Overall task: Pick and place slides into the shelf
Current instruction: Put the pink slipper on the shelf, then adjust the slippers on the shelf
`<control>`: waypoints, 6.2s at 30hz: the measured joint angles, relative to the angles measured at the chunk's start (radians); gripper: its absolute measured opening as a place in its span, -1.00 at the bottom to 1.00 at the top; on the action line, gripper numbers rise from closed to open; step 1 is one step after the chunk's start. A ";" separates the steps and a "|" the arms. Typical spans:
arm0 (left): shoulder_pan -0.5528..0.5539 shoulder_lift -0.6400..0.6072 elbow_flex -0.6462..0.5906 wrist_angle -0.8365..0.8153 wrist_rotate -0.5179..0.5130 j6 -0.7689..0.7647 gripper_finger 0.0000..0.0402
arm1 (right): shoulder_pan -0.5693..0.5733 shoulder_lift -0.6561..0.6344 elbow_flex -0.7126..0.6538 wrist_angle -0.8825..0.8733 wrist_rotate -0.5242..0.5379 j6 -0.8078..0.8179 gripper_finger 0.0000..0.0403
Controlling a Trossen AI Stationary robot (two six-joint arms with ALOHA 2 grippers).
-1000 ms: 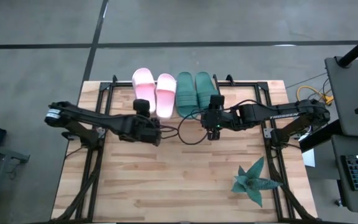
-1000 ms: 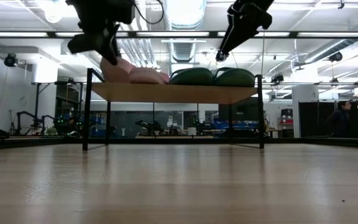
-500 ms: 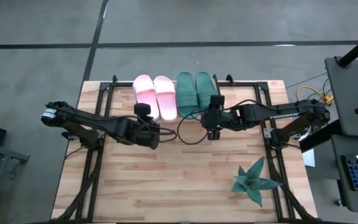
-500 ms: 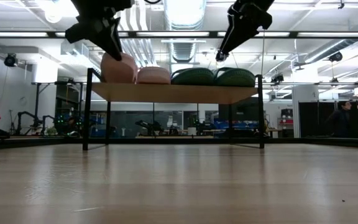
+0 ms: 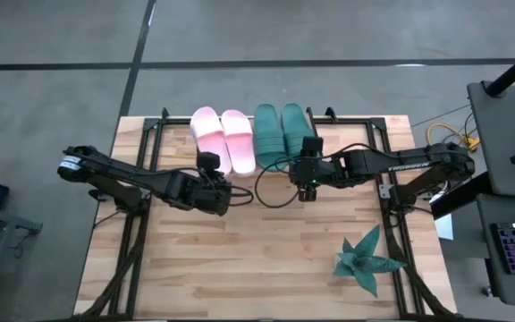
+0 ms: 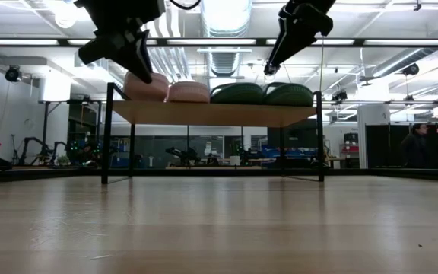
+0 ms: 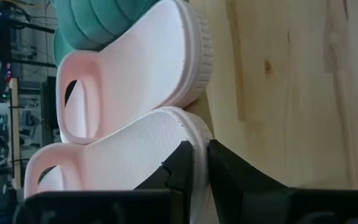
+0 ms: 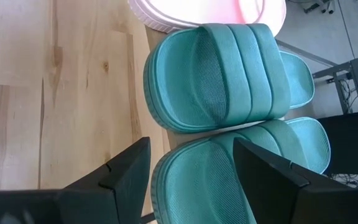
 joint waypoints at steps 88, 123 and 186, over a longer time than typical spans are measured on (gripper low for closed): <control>0.381 -0.103 0.089 0.095 -0.015 0.231 -0.99 | 0.000 0.000 0.000 -0.001 0.000 0.000 0.09; 0.392 -0.142 -0.034 0.191 0.241 0.152 0.17 | 0.000 0.000 0.000 0.006 0.000 -0.005 0.09; 0.220 -0.647 -0.182 0.191 0.241 -0.162 0.62 | -0.231 0.725 0.847 -0.065 0.090 -0.460 0.08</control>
